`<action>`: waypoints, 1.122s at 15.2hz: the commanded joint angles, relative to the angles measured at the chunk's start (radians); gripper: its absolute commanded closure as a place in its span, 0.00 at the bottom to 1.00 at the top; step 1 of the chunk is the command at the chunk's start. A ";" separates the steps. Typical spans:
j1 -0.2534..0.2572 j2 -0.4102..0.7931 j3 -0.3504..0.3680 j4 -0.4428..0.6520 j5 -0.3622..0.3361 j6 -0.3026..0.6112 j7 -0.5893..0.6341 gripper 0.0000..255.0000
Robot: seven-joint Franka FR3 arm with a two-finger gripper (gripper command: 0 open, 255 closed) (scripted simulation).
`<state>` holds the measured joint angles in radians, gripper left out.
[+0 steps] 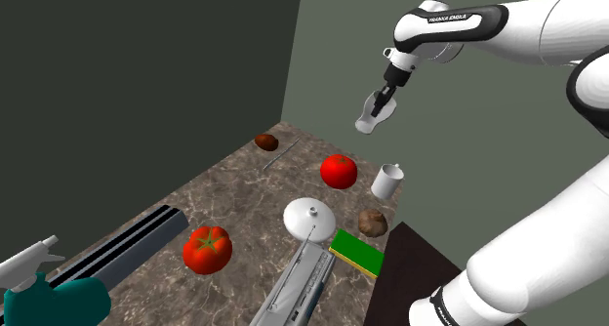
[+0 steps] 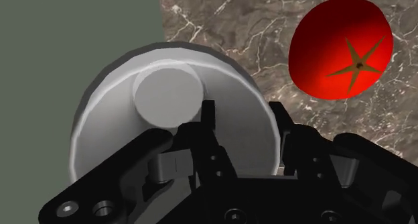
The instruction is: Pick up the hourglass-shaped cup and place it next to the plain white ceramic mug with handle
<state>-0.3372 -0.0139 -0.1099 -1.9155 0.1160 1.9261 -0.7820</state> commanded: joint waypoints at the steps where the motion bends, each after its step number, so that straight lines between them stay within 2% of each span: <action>1: -0.013 0.077 -0.013 -0.029 -0.012 0.042 0.004 1.00; 13: -0.022 0.134 -0.002 -0.122 0.003 0.190 -0.015 1.00; 17: -0.025 0.133 0.001 -0.122 0.002 0.190 -0.015 1.00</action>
<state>-0.3483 0.0478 -0.0943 -2.0492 0.1216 2.1003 -0.7932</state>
